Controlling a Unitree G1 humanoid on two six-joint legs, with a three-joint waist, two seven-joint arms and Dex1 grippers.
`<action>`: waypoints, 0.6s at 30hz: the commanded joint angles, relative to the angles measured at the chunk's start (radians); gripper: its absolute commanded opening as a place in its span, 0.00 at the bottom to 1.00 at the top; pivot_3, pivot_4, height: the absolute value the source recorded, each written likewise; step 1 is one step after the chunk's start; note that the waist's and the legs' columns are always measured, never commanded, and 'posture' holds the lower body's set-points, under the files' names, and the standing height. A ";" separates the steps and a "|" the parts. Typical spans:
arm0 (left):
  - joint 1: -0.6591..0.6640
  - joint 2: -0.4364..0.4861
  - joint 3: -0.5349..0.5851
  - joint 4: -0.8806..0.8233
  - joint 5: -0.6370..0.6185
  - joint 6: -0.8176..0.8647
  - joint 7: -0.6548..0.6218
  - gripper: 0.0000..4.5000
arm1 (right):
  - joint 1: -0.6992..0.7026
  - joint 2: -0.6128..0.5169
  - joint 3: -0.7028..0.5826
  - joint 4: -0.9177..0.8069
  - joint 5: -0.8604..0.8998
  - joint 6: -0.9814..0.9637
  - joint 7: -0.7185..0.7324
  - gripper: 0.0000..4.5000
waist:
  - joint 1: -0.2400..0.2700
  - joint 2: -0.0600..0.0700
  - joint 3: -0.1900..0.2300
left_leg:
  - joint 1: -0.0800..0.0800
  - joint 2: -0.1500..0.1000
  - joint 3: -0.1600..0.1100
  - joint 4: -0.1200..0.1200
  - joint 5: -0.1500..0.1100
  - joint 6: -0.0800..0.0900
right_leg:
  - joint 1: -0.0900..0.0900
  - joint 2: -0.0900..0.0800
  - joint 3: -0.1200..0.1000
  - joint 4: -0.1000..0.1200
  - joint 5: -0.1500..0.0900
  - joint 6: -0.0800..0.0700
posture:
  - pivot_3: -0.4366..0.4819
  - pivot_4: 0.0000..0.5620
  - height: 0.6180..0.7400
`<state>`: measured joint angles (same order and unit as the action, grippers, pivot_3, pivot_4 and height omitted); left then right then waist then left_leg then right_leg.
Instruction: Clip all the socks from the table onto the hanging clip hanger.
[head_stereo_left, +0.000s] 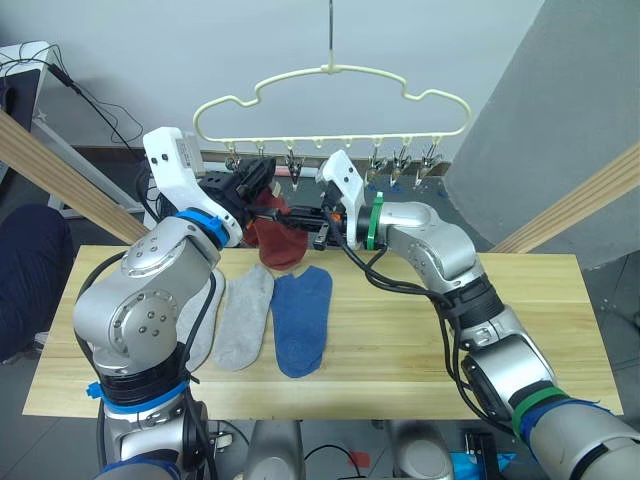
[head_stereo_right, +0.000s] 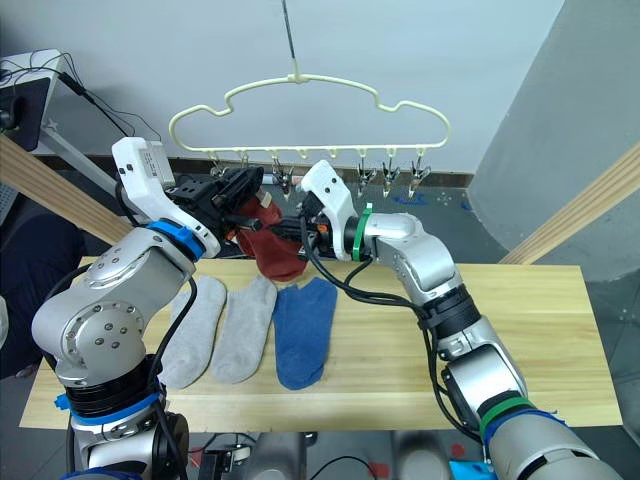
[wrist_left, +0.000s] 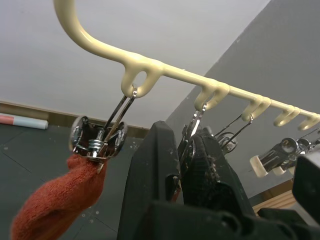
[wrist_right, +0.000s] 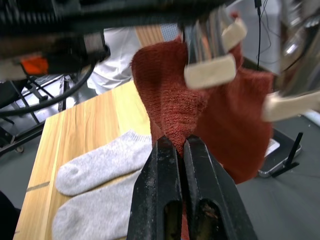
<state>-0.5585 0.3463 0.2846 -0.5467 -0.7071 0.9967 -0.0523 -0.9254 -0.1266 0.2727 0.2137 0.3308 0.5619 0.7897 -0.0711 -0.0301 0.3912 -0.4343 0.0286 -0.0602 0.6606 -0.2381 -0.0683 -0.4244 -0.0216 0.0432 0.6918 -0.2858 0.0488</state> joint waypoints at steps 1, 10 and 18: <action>0.006 0.006 -0.003 -0.043 -0.005 -0.018 0.001 0.04 | -0.022 0.010 -0.018 -0.025 0.001 -0.019 0.019 0.01 | 0.000 0.000 0.000 | 0.000 0.000 0.000 0.000 0.000 0.000 | 0.000 0.000 0.000 0.000 0.000 0.000 | 0.43 0.61 1.00; 0.010 0.003 -0.013 -0.041 0.002 -0.024 0.004 0.04 | -0.026 0.016 -0.025 -0.027 0.001 -0.017 0.017 0.01 | 0.000 0.000 0.000 | 0.000 0.000 0.000 0.000 0.000 0.000 | 0.000 0.000 0.000 0.001 0.000 0.000 | 0.42 0.61 1.00; 0.012 0.007 -0.012 -0.041 0.002 -0.024 0.002 0.04 | -0.028 0.019 -0.027 -0.023 -0.005 -0.019 0.020 0.01 | 0.000 0.000 0.000 | 0.000 0.000 0.000 0.001 0.000 0.000 | 0.000 0.000 0.000 0.002 0.000 0.000 | 0.42 0.61 1.00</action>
<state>-0.5546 0.3463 0.2717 -0.5466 -0.7034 0.9921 -0.0513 -0.9290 -0.1185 0.2585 0.2140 0.3259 0.5603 0.8021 -0.0710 -0.0302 0.3912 -0.4343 0.0285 -0.0601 0.6617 -0.2380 -0.0684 -0.4250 -0.0216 0.0434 0.6945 -0.2858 0.0487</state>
